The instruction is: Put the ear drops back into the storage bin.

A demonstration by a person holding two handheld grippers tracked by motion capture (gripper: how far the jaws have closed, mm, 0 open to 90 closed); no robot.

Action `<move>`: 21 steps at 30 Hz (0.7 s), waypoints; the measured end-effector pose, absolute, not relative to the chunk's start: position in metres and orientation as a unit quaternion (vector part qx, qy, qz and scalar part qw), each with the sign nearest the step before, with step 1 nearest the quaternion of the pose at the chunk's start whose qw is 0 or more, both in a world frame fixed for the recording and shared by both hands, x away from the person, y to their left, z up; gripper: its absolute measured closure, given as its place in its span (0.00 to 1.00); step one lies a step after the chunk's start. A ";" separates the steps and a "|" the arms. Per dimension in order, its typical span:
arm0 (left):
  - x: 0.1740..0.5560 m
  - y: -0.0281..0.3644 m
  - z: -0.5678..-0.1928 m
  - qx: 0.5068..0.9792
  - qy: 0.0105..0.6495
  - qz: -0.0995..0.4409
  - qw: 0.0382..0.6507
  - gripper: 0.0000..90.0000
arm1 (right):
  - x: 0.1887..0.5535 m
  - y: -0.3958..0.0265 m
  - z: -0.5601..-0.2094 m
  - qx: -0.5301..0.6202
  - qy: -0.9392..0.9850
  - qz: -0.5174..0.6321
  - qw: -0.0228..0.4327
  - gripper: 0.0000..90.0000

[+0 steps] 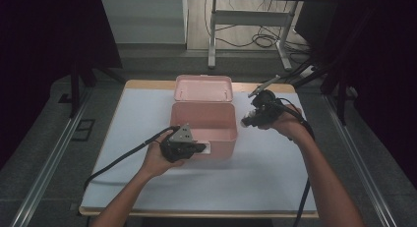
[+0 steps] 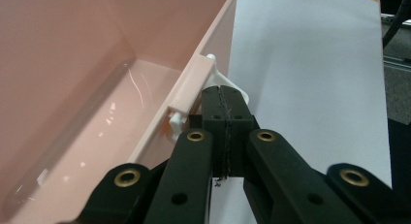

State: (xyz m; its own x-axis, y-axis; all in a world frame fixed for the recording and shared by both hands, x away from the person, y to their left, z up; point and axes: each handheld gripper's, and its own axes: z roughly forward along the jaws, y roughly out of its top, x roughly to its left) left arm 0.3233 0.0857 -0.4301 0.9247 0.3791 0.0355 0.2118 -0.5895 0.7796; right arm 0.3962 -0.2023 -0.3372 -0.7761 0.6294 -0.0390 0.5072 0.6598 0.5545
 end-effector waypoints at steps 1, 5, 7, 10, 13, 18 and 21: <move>0.323 0.086 -0.430 0.886 0.167 0.100 0.421 1.00 | 0.396 -0.200 -0.336 0.312 0.904 0.268 0.115 0.67; 0.323 0.086 -0.430 0.886 0.166 0.100 0.422 1.00 | 0.397 -0.194 -0.334 0.308 0.905 0.269 0.115 0.67; 0.323 0.086 -0.430 0.886 0.166 0.099 0.422 1.00 | 0.398 -0.193 -0.334 0.308 0.905 0.269 0.116 0.67; 0.324 0.086 -0.430 0.886 0.166 0.099 0.421 1.00 | 0.399 -0.192 -0.334 0.311 0.904 0.270 0.115 0.67; 0.323 0.086 -0.430 0.886 0.166 0.099 0.422 1.00 | 0.401 -0.192 -0.332 0.309 0.903 0.273 0.117 0.67; 0.324 0.086 -0.430 0.886 0.166 0.098 0.423 1.00 | 0.404 -0.186 -0.330 0.307 0.903 0.278 0.115 0.67; 0.324 0.086 -0.430 0.886 0.166 0.098 0.423 1.00 | 0.406 -0.182 -0.330 0.306 0.903 0.279 0.115 0.67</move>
